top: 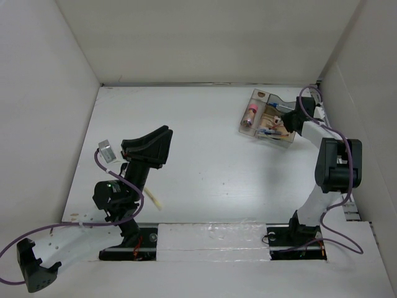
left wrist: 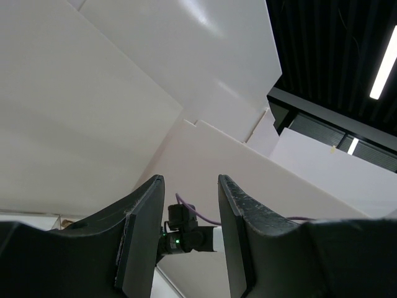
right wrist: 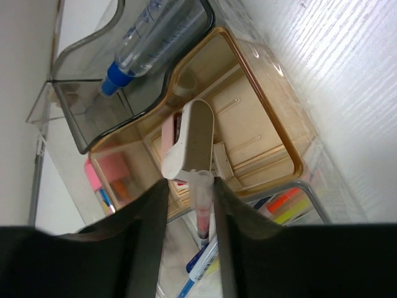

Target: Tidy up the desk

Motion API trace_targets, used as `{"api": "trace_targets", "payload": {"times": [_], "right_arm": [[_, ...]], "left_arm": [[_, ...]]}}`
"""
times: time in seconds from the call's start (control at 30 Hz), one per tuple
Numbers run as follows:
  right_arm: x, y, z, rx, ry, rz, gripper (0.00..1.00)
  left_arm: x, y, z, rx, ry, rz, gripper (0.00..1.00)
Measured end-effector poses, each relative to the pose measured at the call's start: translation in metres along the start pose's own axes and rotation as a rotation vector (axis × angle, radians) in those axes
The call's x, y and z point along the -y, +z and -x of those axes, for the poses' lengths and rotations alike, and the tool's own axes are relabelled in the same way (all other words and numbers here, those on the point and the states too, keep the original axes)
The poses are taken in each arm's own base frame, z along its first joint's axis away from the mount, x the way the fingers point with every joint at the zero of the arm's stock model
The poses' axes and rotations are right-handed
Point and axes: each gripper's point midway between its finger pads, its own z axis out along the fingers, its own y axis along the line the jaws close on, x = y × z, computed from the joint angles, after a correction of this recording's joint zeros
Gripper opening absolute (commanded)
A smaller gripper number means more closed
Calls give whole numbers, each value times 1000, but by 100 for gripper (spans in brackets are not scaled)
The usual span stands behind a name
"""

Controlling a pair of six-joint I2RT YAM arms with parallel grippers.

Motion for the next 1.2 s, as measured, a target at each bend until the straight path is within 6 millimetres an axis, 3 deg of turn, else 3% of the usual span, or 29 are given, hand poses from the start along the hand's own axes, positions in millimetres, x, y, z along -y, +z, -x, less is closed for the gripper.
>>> {"api": "trace_targets", "payload": {"times": [0.03,0.17,0.23,0.33,0.47,0.7,0.8,0.9,0.93,1.03,1.2], "right_arm": [[1,2,-2,-9,-2,-3,31],[4,4,-8,-35,1,-9,31],[4,4,-9,-44,1,-5,14],[6,4,-10,-52,-1,-8,5],[8,-1,-10,-46,9,1,5],[17,-46,-8,6,60,67,4],[17,-58,-4,28,72,94,6],[22,-61,-7,29,78,96,16],[24,-60,-7,27,81,97,29],[30,-59,-12,0,82,93,39],[35,-55,-16,-33,79,87,40]], "left_arm": [[0,0,0,1,0,0,36],[0,0,0,2,4,1,36],[0,0,1,2,3,1,36],[-1,0,0,1,5,2,36],[-1,0,0,2,5,2,36],[0,0,0,2,5,1,36],[0,0,-1,-1,5,-1,36],[0,0,-2,-4,4,-3,36],[0,0,-2,-5,4,-4,36],[0,0,-2,-5,4,-4,36],[0,0,-2,-5,4,-3,36]]}}
